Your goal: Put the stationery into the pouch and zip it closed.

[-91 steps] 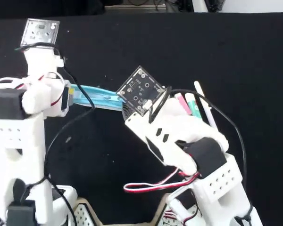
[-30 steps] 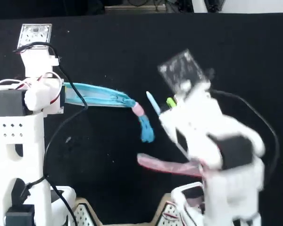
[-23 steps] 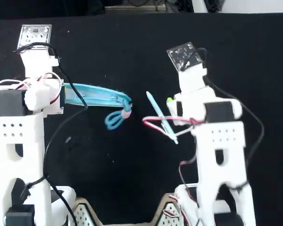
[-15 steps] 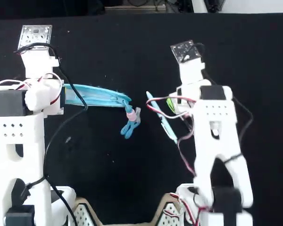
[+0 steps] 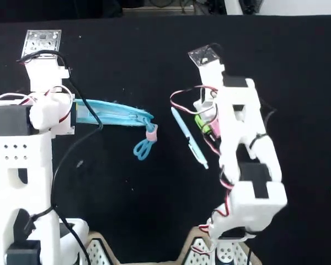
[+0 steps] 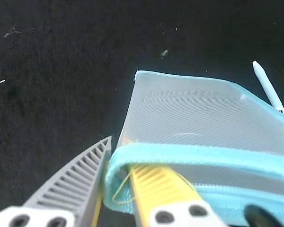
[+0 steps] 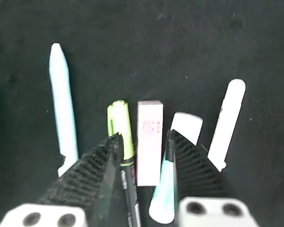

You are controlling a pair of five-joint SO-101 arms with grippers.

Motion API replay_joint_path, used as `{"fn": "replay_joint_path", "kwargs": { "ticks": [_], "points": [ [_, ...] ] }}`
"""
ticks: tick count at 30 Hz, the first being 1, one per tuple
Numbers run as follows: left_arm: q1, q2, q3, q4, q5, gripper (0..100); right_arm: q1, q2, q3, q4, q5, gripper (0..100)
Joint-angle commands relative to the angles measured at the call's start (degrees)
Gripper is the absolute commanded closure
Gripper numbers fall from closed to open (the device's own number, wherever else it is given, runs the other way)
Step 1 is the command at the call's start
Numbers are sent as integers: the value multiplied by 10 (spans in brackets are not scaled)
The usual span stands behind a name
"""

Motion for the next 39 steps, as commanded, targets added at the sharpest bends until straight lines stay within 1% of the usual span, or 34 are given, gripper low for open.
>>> {"fn": "replay_joint_path", "kwargs": {
  "ticks": [1, 5, 15, 17, 19, 20, 21, 22, 27, 30, 33, 36, 39],
  "points": [
    [-5, 5, 29, -2, 7, 970, 18, 29, -68, 8, 22, 847],
    [-5, 5, 31, -2, 7, 970, 20, 72, -98, 31, 40, 847],
    [-5, 5, 33, -2, 7, 970, 20, 177, -167, 31, 40, 848],
    [-5, 5, 33, -2, 7, 970, 22, 189, -177, 31, 40, 879],
    [-5, 5, 33, -2, 7, 970, 25, 193, -187, 31, 36, 979],
    [-5, 5, 33, -2, 7, 970, 31, 193, -190, 34, 36, 991],
    [-5, 5, 33, -2, 7, 970, 36, 189, -196, 47, 36, 975],
    [-5, 5, 33, -2, 7, 970, 40, 182, -203, 56, 36, 988],
    [-5, 5, 33, -2, 7, 970, 49, 121, -205, 127, 35, 988],
    [-5, 5, 32, -2, 7, 970, 55, 69, -189, 167, 7, 988],
    [-5, 5, 32, -2, 7, 970, 67, -15, -137, 172, -11, 988],
    [-5, 5, 33, -2, 7, 970, 84, -119, -44, 172, -11, 988],
    [-5, 5, 33, -2, 7, 970, 129, -207, 57, 168, -7, 987]
  ]
}}
